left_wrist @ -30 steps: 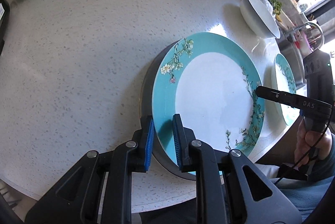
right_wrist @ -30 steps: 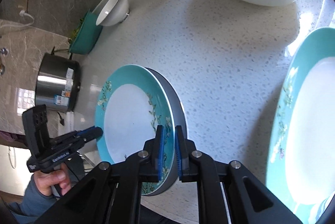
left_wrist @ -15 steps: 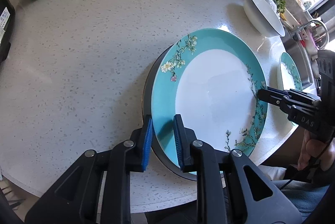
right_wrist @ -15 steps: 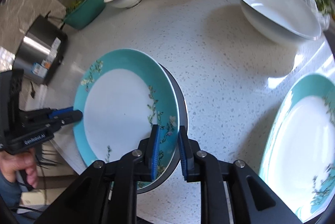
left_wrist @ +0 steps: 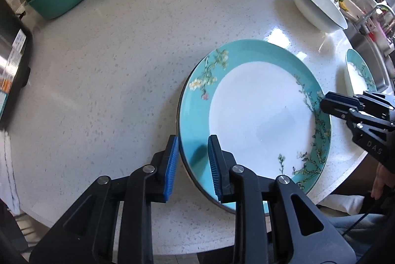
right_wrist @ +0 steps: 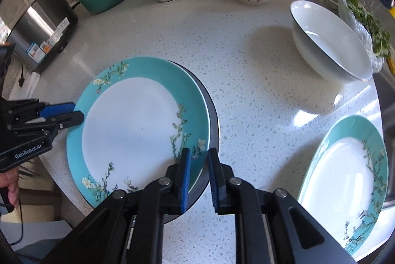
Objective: Organize plates and bowls
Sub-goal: 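Lower the teal plate onto the grey plate and open both tools, then move both tools to the second teal plate beside the sink, then pinch the second teal plate rim with both tools and lift it, then carry the teal plate onto the plate stack and open both tools, then move both tools to the large white bowl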
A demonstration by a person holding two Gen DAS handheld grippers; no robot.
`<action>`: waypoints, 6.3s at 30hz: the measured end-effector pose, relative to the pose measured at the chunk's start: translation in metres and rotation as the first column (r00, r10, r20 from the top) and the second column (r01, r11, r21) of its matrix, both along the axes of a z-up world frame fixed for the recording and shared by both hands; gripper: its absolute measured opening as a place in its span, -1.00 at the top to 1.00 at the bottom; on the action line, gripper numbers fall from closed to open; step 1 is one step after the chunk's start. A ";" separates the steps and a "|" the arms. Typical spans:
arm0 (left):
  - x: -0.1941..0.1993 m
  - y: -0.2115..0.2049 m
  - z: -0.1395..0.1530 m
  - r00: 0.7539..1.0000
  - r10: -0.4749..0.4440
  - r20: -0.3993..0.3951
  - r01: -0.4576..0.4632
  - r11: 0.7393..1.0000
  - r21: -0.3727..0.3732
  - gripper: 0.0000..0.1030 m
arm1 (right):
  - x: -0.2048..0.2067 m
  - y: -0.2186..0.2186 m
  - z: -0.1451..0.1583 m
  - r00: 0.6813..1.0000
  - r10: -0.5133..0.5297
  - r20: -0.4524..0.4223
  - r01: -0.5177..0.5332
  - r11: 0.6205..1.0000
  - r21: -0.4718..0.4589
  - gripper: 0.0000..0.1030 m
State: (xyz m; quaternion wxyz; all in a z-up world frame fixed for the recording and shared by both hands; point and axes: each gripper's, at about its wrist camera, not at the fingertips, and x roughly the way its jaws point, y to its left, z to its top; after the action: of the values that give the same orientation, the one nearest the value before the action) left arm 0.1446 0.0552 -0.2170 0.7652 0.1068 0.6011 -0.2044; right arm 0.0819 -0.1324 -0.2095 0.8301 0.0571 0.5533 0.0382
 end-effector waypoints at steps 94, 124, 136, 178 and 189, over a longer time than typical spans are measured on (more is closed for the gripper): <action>-0.064 -0.203 0.029 0.997 0.040 -0.059 -0.055 0.958 -0.281 0.78 | -0.091 -0.284 -0.012 0.996 -0.047 -0.072 0.079 0.833 0.547 0.83; -0.027 0.051 0.004 0.953 0.300 -0.049 -0.304 0.931 -0.204 0.73 | 0.025 -0.049 -0.011 0.960 0.279 0.017 -0.264 0.885 0.383 0.78; -0.021 0.028 -0.004 0.978 0.210 -0.008 -0.209 0.969 -0.129 0.62 | 0.010 -0.023 -0.001 0.956 0.284 0.071 -0.292 0.940 0.178 0.69; 0.017 0.024 0.053 0.966 0.260 0.005 -0.256 0.953 -0.163 -0.18 | -0.006 -0.081 0.032 0.988 0.044 0.146 -0.074 0.975 0.209 -0.29; 0.120 -0.199 0.080 0.987 -0.142 0.070 0.154 0.962 -0.224 -0.56 | -0.008 -0.281 0.053 0.894 -0.432 0.117 0.350 0.838 0.419 -0.42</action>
State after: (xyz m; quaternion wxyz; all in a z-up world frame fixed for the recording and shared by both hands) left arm 0.2645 -0.1435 -0.1366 0.7706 0.0680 0.5434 -0.3261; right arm 0.0739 -0.4132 -0.1563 0.8452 0.3280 0.4216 -0.0186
